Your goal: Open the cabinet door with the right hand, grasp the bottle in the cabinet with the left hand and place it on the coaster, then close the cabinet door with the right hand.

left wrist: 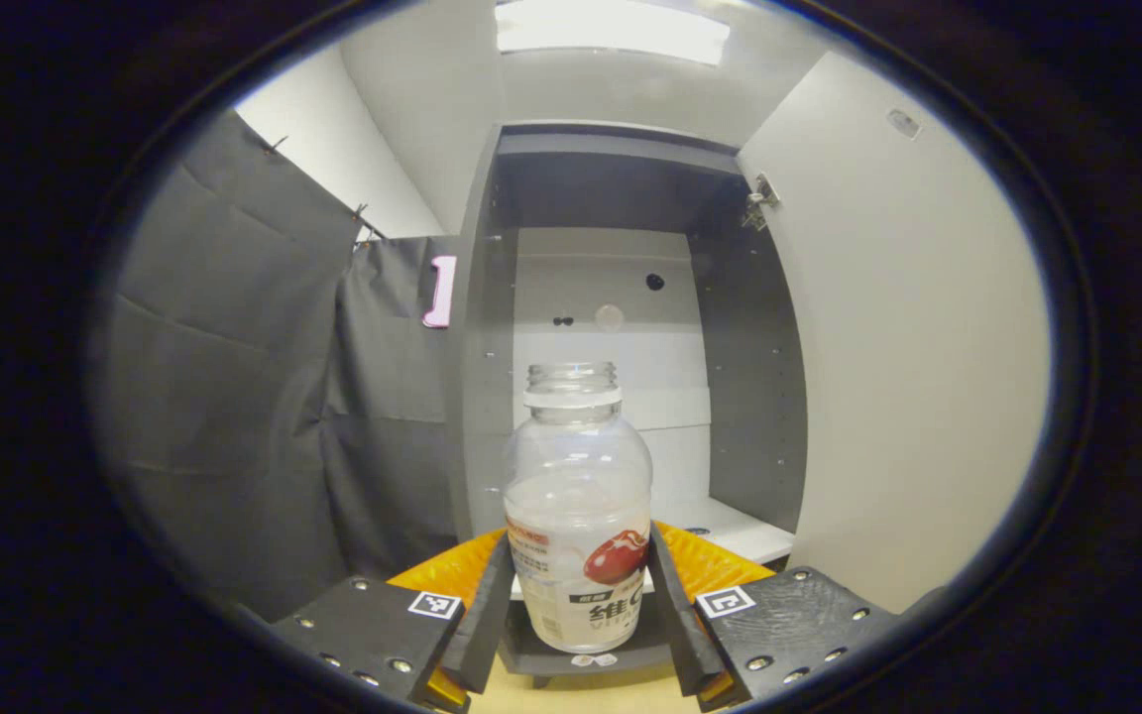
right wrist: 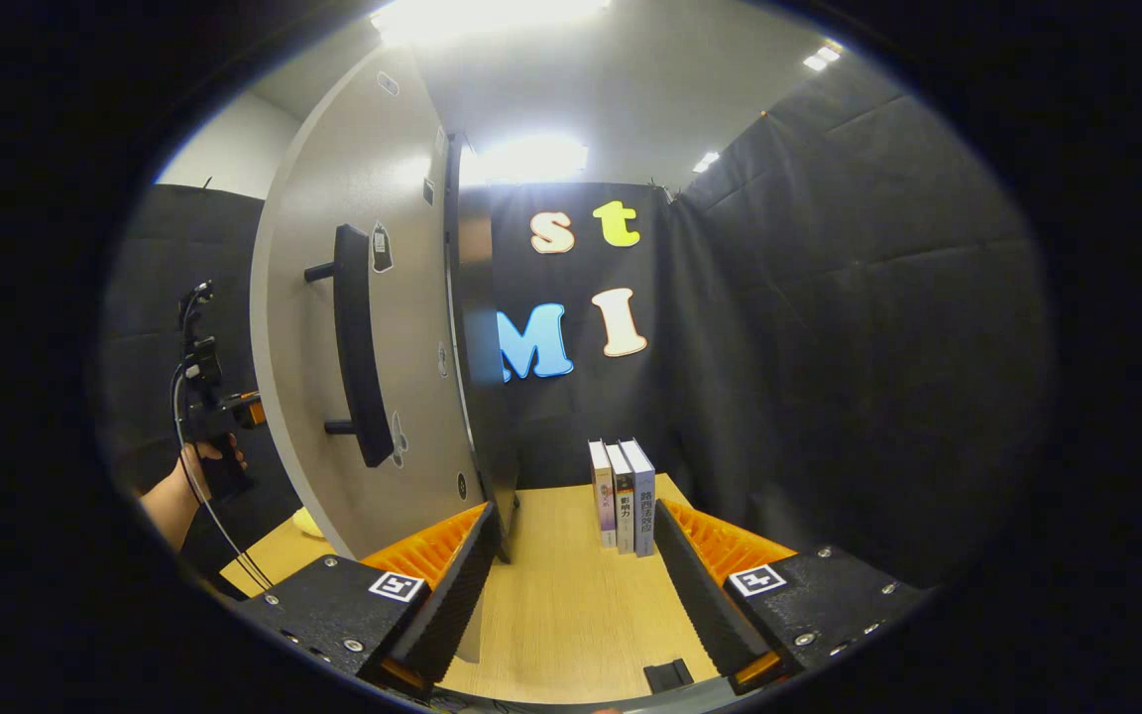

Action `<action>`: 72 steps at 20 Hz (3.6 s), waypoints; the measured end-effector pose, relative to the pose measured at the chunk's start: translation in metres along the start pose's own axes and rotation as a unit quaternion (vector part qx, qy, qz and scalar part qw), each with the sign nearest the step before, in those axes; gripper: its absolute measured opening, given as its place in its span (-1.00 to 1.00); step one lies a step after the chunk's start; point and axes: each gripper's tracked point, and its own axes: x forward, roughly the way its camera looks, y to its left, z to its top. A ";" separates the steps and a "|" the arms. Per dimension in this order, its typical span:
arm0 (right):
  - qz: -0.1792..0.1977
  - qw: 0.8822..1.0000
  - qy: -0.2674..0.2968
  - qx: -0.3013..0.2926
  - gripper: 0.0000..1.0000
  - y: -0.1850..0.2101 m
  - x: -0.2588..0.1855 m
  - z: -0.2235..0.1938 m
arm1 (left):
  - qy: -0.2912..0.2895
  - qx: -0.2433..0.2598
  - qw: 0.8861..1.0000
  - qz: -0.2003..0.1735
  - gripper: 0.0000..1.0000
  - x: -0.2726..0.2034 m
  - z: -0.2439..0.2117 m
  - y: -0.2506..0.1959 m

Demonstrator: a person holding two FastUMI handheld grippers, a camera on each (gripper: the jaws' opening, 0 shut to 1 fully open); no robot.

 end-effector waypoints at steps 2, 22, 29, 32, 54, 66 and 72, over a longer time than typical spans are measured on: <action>0.008 1.000 0.001 0.002 0.91 0.002 0.000 -0.001 | 0.002 0.004 1.000 0.007 0.41 -0.022 -0.006 0.002; 0.009 0.999 0.026 0.028 0.91 0.002 0.014 -0.023 | 0.044 -0.021 0.998 0.047 0.42 -0.201 -0.142 0.010; 0.003 0.999 0.048 0.010 0.91 -0.004 0.006 -0.031 | 0.091 -0.012 0.993 0.070 0.44 -0.229 -0.218 0.007; 0.003 0.998 0.062 -0.001 0.91 -0.007 0.005 -0.036 | 0.114 -0.021 0.990 0.076 0.45 -0.237 -0.254 0.003; 0.039 0.996 0.077 -0.034 0.92 0.003 0.028 -0.024 | 0.175 0.022 0.974 0.141 0.70 -0.264 -0.300 0.001; 0.010 1.000 -0.006 0.009 0.91 0.001 0.044 0.054 | 0.125 -0.004 0.985 0.118 0.59 -0.254 -0.157 0.002; -0.061 0.997 -0.037 0.004 0.91 -0.002 0.016 0.099 | 0.123 -0.019 0.989 0.084 0.60 -0.235 -0.107 0.035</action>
